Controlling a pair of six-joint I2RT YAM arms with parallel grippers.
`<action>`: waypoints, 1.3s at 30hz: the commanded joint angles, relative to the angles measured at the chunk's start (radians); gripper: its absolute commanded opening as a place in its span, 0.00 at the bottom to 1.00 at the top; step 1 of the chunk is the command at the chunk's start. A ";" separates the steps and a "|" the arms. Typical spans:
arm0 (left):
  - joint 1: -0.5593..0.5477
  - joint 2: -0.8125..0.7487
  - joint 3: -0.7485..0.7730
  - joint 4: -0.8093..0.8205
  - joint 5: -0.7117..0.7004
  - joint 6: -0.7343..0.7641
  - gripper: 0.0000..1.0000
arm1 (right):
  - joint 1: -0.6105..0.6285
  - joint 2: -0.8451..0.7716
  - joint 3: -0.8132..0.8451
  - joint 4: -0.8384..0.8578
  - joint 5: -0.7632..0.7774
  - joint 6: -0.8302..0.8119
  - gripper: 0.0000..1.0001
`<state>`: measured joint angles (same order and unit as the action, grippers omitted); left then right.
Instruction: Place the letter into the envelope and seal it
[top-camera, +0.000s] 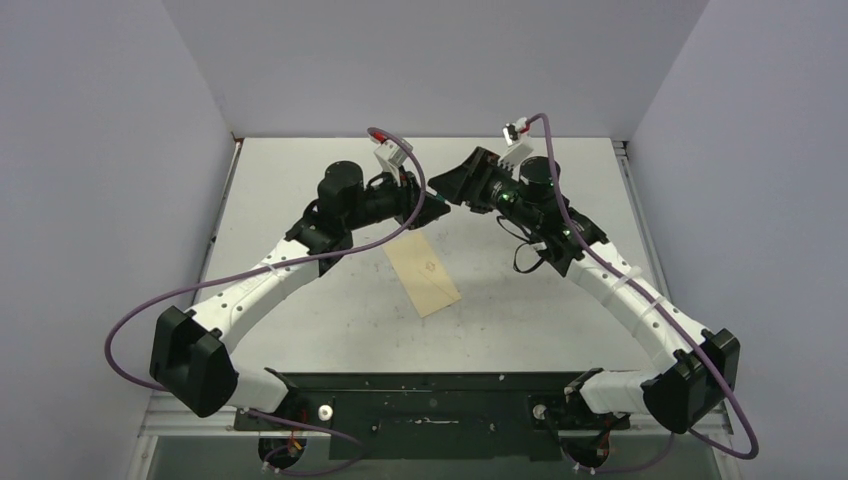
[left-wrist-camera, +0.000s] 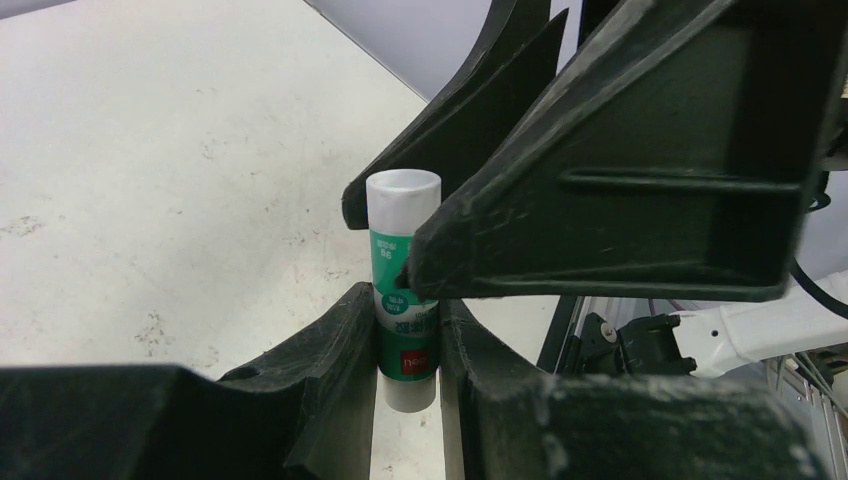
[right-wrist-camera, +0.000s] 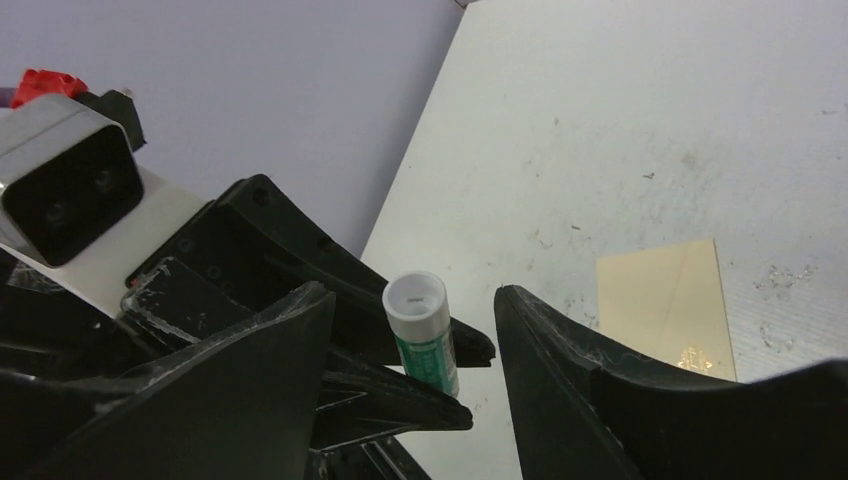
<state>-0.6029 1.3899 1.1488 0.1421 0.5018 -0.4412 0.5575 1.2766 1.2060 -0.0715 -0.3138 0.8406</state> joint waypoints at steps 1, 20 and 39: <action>-0.004 -0.007 0.031 0.016 0.019 0.005 0.00 | 0.005 0.007 0.056 0.002 -0.018 -0.031 0.54; 0.038 -0.034 0.099 -0.009 0.488 0.004 0.00 | -0.202 -0.039 -0.055 0.505 -0.773 -0.064 0.05; 0.021 -0.066 -0.015 0.153 0.241 -0.053 0.00 | -0.102 -0.115 -0.038 0.159 -0.145 -0.065 0.99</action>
<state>-0.5709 1.3651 1.1320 0.3157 0.8825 -0.5518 0.3866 1.1931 1.1667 0.1448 -0.7265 0.7193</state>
